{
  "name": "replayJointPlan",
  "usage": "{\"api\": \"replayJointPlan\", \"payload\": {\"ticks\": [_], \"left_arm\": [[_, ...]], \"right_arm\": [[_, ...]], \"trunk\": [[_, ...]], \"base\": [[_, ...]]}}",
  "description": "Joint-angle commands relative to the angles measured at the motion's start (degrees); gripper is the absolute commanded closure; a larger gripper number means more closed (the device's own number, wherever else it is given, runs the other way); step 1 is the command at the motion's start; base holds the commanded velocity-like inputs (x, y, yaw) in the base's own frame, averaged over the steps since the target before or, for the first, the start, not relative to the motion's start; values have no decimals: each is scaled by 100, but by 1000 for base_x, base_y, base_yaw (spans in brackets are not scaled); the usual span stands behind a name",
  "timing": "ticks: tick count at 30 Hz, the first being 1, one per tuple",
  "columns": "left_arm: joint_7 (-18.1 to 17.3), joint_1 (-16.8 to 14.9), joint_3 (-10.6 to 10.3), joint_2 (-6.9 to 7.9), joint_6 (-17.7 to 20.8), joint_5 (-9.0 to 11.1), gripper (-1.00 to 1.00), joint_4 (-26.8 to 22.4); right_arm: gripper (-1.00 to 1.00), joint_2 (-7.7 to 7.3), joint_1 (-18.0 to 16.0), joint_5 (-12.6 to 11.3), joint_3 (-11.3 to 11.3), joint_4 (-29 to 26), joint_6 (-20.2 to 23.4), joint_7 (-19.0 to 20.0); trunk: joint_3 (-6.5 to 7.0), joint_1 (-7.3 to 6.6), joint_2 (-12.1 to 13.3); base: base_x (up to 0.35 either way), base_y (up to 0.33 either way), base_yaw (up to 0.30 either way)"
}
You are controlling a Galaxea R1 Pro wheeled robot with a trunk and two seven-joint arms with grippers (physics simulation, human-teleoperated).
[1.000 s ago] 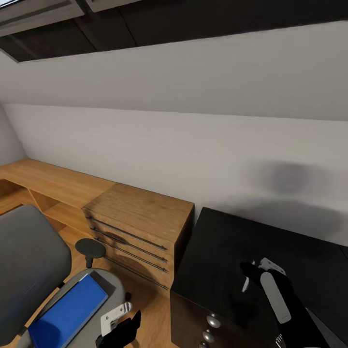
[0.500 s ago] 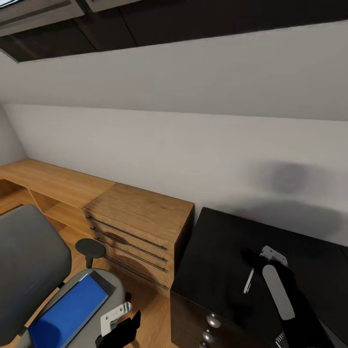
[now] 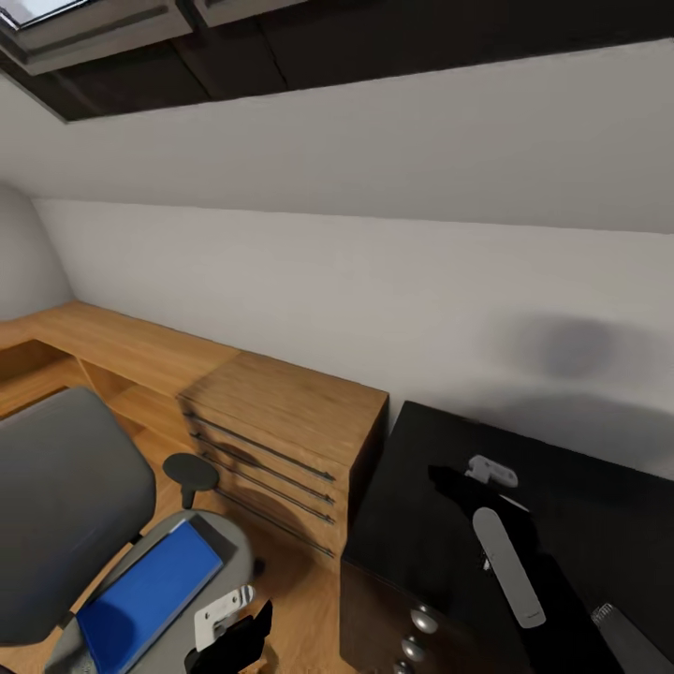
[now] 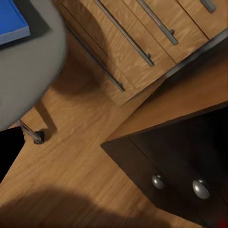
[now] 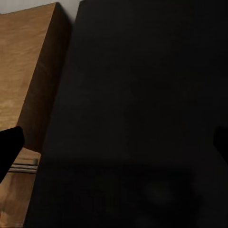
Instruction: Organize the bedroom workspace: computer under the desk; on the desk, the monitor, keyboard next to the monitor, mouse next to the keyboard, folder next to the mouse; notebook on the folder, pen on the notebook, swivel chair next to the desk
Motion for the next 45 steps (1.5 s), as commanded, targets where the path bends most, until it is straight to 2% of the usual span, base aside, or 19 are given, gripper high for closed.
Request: {"api": "replayJointPlan", "payload": {"ticks": [1, 6, 18, 25, 32, 41, 45], "left_arm": [[40, -1, -5, 0, 14, 48, -100, -11], [40, 1, -3, 0, 14, 46, -100, -11], [35, 0, 4, 0, 14, 46, -100, -11], [32, 1, 17, 2, 14, 46, -100, -18], [39, 1, 24, 5, 14, 46, -100, -22], [38, 3, 31, 14, 14, 46, -100, -23], [34, 0, 32, 17, 14, 46, -100, -28]], "right_arm": [[-100, -5, -4, -52, 87, -10, 14, -94], [-100, -5, -4, -63, 221, -6, 1, -132], [-100, 5, -4, -74, 259, -9, -18, -157], [-100, 45, -3, -57, 270, -8, -40, -173], [-100, 60, -4, -59, 267, -6, -41, -174], [-100, 55, -4, -65, 264, -13, -31, -162], [-100, 58, -3, -49, 263, -6, -48, -173]], "trunk": [[-6, -1, -5], [-7, -1, -5], [-13, -1, -5], [-50, -1, -5], [-83, -1, -5], [-86, -1, -5], [-86, -1, -5]], "base": [[-224, 0, 37], [-288, 0, 16], [-327, 72, 9], [-293, 100, 139], [-191, 21, 173], [-115, 1, 13], [-107, 0, 262]]}}
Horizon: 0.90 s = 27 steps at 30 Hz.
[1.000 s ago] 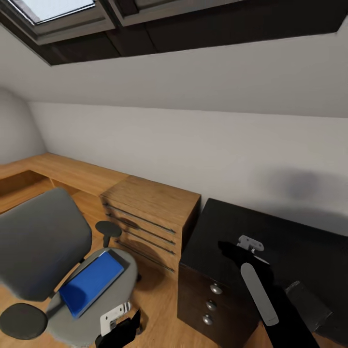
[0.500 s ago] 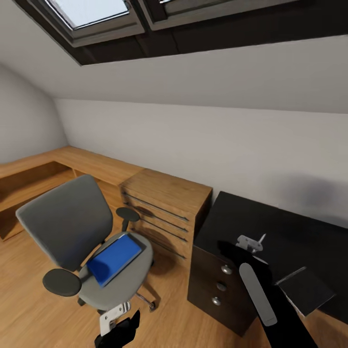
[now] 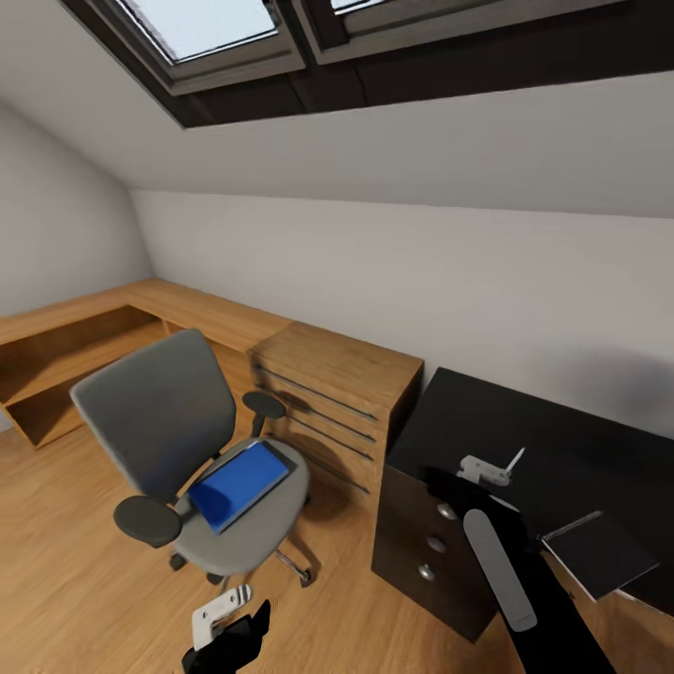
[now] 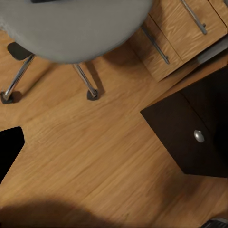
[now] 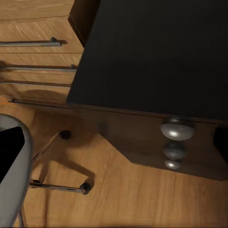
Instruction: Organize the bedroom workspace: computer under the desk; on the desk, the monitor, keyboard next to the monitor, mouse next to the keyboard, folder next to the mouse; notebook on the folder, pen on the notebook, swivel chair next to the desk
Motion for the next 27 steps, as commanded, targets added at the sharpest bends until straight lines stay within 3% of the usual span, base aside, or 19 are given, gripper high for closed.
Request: {"api": "replayJointPlan", "payload": {"ticks": [1, 15, 16, 20, 27], "left_arm": [[40, -1, -4, 0, 14, 49, -100, -11], [42, 1, -4, 0, 14, 49, -100, -11], [45, 1, -1, 0, 14, 49, -100, -11], [46, 0, 3, 0, 14, 49, -100, -11], [54, -3, 5, 0, 14, 49, -100, -11]], "right_arm": [[-100, -6, -5, -51, 13, -8, 7, -59], [-100, -6, -6, -38, 51, 113, 8, -35], [-100, -6, -6, -33, 200, 141, 7, -33], [-100, -9, -6, -23, 389, 166, -68, -33], [-100, -13, -6, 79, 590, 379, -311, -31]], "trunk": [[-6, 0, -5], [-6, 0, -5], [-7, 0, -5], [-14, 0, -5], [-35, 0, -5]], "base": [[-106, 0, 271], [-105, 5, 278], [-102, 60, 279], [-102, 66, 277], [-102, 72, 273]]}}
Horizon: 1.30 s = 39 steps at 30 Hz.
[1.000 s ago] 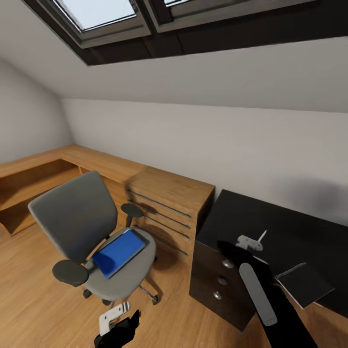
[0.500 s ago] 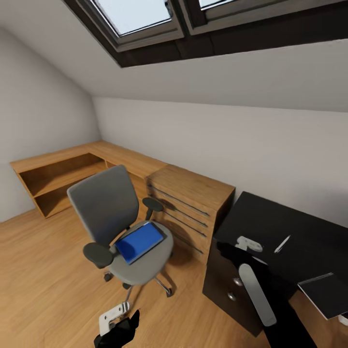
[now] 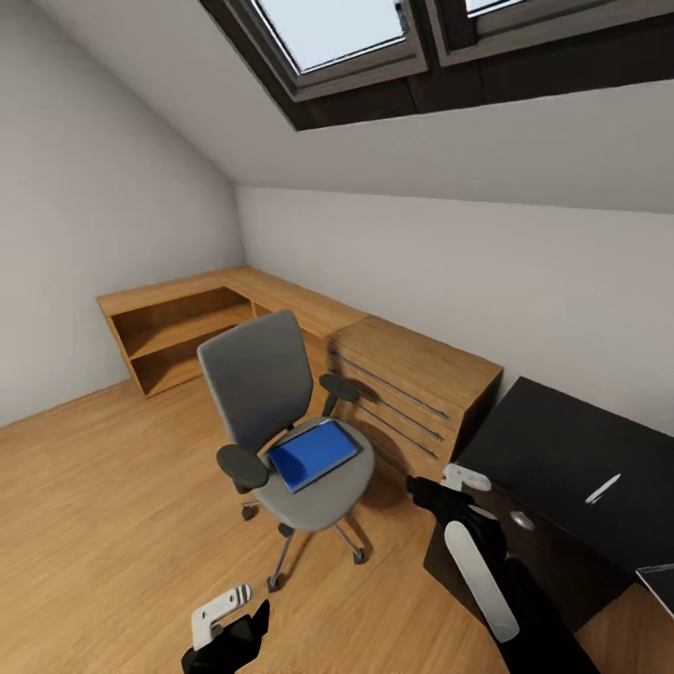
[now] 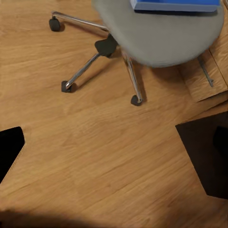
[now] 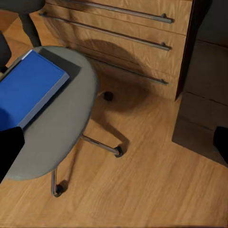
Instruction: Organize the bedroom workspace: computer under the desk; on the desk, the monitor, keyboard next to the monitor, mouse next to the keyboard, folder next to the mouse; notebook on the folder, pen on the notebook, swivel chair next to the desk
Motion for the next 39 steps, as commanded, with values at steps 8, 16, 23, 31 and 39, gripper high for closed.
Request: {"api": "replayJointPlan", "payload": {"ticks": [8, 16, 23, 31, 39], "left_arm": [[42, -1, 11, 0, 14, 48, -100, -10], [42, 2, 29, 0, 14, 48, -100, -7], [42, 2, 177, 0, 19, 48, -100, -3], [42, 1, 243, 0, 17, 51, -100, -6], [42, 1, 258, 0, 14, 51, -100, -2]], "right_arm": [[-100, 0, -5, 35, 55, 93, -29, -56], [-100, 0, -5, 56, 138, 114, -34, -58], [-100, 0, -5, 66, 178, 116, -35, -59], [-100, 0, -5, 67, 185, 116, -35, -59], [-100, 0, -5, 177, 185, 110, -35, -57]], "trunk": [[-35, 0, -5], [-70, 0, -5], [-104, 0, -5], [-147, 0, -5], [-196, 0, -5]], "base": [[-101, 73, 267], [-51, 32, 258], [-7, 4, 249], [-1, 1, 237], [12, 0, 178]]}}
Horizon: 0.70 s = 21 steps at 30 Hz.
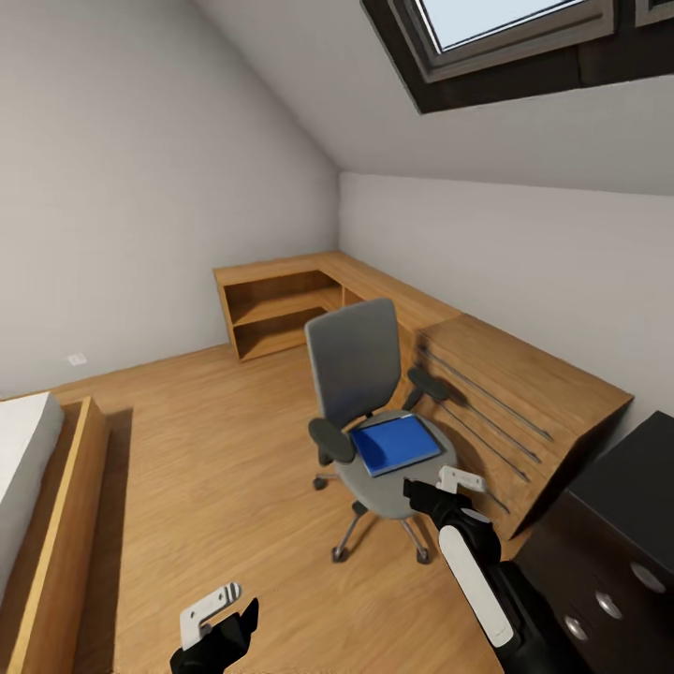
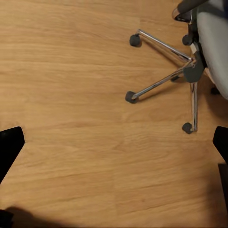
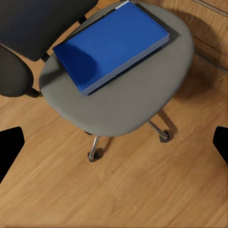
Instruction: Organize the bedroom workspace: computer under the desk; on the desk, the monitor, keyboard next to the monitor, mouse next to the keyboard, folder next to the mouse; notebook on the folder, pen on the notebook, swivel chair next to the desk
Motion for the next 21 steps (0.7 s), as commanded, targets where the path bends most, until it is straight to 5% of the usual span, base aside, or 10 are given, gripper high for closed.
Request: {"api": "replayJointPlan", "payload": {"ticks": [1, 9, 10, 12, 21], "left_arm": [[41, -1, -3, 0, 14, 47, -100, -14], [48, -5, 13, 0, 5, 45, -100, -19], [34, -5, 198, 0, 5, 53, -100, -19], [35, -3, 212, 0, 9, 53, -100, -19], [41, 0, 225, 0, 13, 54, -100, -19]], "right_arm": [[-100, -9, -5, -28, 14, -15, 9, -54], [-100, -14, -5, 10, -2, -35, 11, -49], [-100, -15, -4, 25, -29, -58, 10, -53], [-100, -16, -4, 28, -32, -51, 5, -56], [-100, -29, -5, 35, -28, -24, -246, -58]], "trunk": [[-8, 2, -4], [-14, 2, -4], [-14, 2, -4], [-14, 2, -4], [-30, 2, -4]], "base": [[117, 0, 63], [266, 0, 16], [283, 0, 17], [219, 0, 60], [29, 0, 227]]}}
